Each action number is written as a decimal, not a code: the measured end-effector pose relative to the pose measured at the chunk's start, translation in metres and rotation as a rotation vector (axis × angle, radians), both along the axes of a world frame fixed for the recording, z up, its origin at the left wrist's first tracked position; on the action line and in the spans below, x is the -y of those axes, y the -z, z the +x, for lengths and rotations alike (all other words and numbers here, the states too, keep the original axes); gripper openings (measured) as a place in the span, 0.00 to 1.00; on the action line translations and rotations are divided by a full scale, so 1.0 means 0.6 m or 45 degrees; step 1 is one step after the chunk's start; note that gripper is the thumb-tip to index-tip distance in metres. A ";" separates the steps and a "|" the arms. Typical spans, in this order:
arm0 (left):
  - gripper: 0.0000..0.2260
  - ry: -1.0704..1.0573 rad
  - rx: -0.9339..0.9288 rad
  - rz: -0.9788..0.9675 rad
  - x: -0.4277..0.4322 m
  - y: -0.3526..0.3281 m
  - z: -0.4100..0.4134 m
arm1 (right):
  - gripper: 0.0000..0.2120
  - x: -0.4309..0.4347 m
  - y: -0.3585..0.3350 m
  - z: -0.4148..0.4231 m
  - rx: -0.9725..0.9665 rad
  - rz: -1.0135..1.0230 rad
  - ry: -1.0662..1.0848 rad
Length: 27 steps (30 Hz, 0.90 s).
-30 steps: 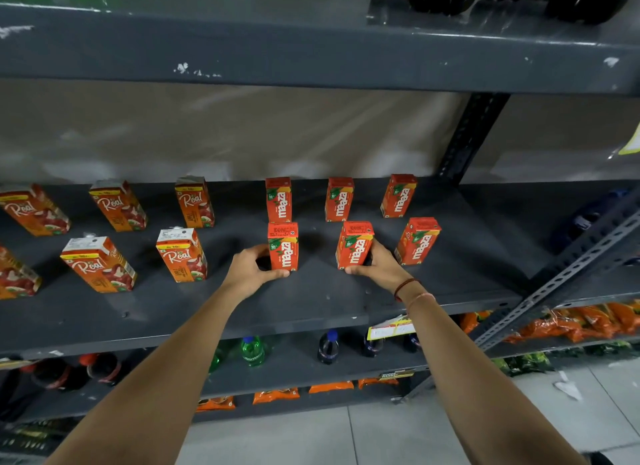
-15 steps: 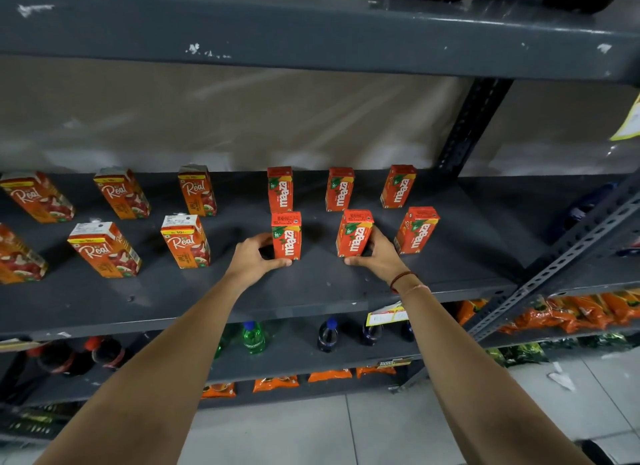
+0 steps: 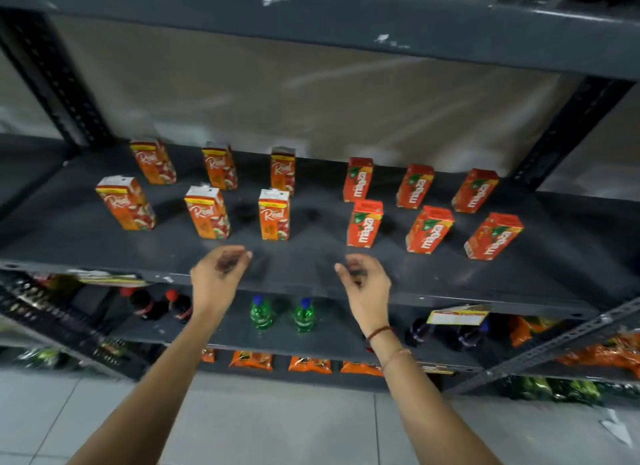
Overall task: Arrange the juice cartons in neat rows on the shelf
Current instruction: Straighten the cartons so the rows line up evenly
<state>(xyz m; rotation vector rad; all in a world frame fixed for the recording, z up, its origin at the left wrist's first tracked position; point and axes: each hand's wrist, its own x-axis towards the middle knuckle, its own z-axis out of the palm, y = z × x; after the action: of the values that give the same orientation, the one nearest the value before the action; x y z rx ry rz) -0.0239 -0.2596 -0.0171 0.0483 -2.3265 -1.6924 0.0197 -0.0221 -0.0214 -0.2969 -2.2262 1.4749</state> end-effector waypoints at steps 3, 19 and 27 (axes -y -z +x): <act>0.17 -0.191 0.027 0.002 0.074 -0.002 -0.030 | 0.15 0.063 -0.003 -0.047 0.084 0.071 -0.144; 0.32 0.584 0.269 -0.483 0.181 -0.008 -0.193 | 0.28 0.125 -0.025 -0.193 0.493 0.063 -0.422; 0.25 0.659 0.247 -0.499 0.192 -0.004 -0.220 | 0.26 0.130 -0.026 -0.195 0.511 0.086 -0.421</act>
<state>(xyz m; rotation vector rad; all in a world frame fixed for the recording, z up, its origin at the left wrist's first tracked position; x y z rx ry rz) -0.1559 -0.3748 -0.0149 -0.5285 -2.9649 -1.4333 -0.0972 -0.1000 -0.0057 -0.2262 -2.7469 1.6140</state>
